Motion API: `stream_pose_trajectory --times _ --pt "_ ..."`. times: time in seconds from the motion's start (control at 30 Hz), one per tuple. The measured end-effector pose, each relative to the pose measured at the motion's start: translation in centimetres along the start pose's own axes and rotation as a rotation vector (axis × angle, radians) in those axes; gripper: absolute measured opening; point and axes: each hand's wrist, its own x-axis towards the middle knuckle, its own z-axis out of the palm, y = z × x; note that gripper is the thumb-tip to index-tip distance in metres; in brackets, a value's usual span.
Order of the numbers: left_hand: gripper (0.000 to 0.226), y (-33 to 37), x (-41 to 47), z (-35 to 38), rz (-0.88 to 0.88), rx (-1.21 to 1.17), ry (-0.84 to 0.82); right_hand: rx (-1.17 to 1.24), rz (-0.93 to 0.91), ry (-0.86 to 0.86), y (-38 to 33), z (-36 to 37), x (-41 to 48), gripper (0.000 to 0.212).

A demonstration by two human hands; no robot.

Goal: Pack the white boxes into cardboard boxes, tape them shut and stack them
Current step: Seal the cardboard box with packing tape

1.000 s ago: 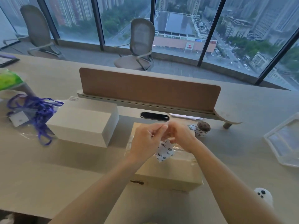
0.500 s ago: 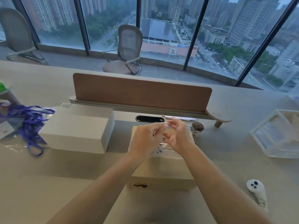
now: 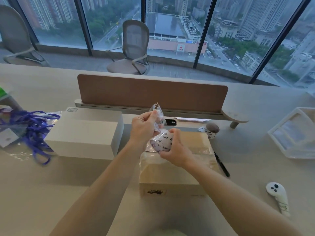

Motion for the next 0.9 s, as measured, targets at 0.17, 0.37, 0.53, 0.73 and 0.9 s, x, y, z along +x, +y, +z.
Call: stream_pose_trajectory --times 0.17,0.37,0.53,0.73,0.9 --pt "0.021 -3.7 1.2 -3.3 -0.183 -0.232 0.174 -0.529 -0.227 -0.052 0.5 -3.2 1.5 0.066" --pt "0.026 -11.9 0.8 -5.1 -0.265 -0.313 0.278 -0.928 -0.487 -0.209 2.3 -3.6 2.1 0.074" --pt "0.032 -14.2 0.8 -5.5 -0.245 -0.241 0.301 -1.110 -0.499 -0.298 1.7 -2.9 2.2 0.073" --pt "0.026 -14.9 1.3 -5.8 -0.347 -0.368 0.403 -1.210 -0.469 -0.352 0.2 -1.3 3.0 0.070" --pt "0.028 -16.0 1.9 -5.9 -0.398 -0.404 0.474 -1.229 -0.422 -0.377 -0.8 -0.6 3.6 0.069"
